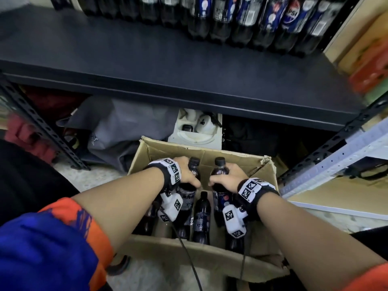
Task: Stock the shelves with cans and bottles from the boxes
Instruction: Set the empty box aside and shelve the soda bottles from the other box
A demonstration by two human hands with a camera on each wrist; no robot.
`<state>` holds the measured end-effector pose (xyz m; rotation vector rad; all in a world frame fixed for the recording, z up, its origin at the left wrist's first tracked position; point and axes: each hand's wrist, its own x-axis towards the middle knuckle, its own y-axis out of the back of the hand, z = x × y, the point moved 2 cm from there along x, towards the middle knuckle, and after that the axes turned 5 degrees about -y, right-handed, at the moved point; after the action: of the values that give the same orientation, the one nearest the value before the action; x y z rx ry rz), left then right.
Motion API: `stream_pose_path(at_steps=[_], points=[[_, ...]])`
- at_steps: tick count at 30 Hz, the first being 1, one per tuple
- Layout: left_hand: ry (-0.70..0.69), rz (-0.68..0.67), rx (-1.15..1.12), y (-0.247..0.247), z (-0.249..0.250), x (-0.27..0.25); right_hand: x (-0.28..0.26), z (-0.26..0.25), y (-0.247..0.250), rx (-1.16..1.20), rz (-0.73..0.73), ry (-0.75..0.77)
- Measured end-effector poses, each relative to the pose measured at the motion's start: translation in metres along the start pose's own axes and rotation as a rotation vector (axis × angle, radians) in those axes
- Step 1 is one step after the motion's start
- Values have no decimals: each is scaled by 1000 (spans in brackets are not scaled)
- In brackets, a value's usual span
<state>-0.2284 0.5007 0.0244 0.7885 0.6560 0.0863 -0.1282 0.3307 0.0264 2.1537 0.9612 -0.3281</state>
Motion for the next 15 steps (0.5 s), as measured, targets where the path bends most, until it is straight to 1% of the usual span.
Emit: stream_pose_path(at_steps=[2, 5, 8, 11, 15], points=[[-32, 21, 5, 10, 12, -9, -10, -17, 12, -6, -13, 63], [-120, 44, -4, 27, 24, -15, -29, -45, 31, 2, -11, 175], [-192, 88, -2, 54, 39, -32, -44, -71, 49, 42, 13, 303], [-247, 164, -10, 95, 56, -63, -61, -99, 70, 51, 23, 393], [-387, 285, -148, 156, 76, -113, -83, -141, 98, 94, 66, 539]])
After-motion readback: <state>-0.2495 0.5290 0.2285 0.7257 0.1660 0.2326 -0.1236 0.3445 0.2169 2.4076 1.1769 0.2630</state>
